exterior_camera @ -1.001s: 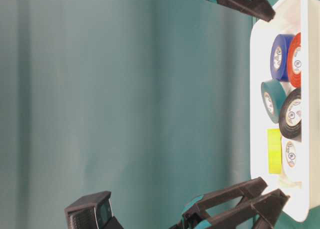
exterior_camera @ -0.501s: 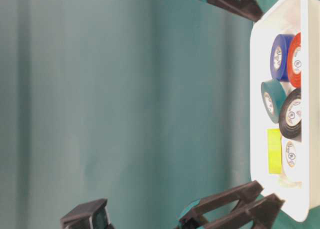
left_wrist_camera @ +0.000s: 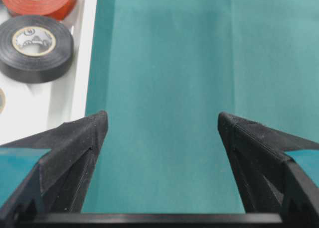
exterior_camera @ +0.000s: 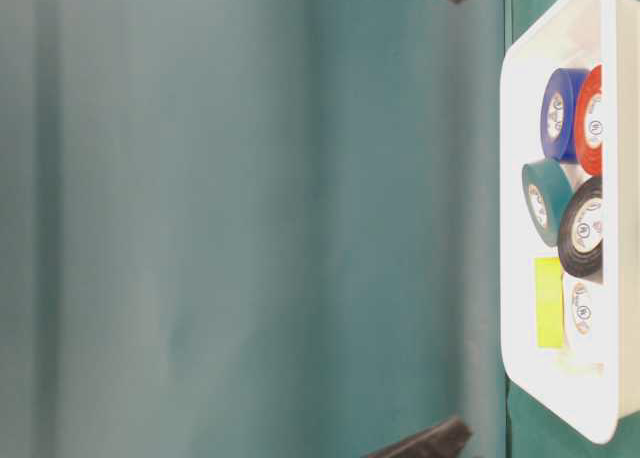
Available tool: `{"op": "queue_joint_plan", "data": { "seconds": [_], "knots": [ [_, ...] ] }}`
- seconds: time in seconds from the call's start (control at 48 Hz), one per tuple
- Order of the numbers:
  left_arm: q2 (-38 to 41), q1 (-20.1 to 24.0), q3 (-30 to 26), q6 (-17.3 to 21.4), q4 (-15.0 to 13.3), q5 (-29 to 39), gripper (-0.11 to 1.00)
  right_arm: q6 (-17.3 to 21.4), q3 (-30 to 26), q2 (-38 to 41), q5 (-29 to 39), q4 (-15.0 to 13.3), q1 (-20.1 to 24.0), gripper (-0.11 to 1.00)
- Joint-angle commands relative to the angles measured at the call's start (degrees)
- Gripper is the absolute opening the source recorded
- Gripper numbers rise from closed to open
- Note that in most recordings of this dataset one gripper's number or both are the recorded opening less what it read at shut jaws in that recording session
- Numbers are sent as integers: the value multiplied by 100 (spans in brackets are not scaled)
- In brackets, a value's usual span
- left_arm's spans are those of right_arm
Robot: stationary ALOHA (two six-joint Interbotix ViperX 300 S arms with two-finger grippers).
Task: Put the tape alternately from left to right into the white case.
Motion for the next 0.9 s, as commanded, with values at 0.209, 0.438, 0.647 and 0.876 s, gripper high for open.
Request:
{"op": "queue_joint_plan", "data": {
  "seconds": [0.209, 0.438, 0.647, 0.876],
  "knots": [
    [-677, -9, 387, -9, 0, -369, 56, 0, 185, -624, -18, 9, 18, 68],
    [-1037, -9, 642, -9, 0, -483, 56, 0, 404, -1151, -18, 9, 18, 68],
    [-1371, 18, 844, 0, 0, -483, 56, 0, 615, -1608, -18, 9, 18, 68],
    [-1846, 53, 1134, -9, 0, -483, 56, 0, 809, -2039, -18, 9, 18, 68]
  ]
}}
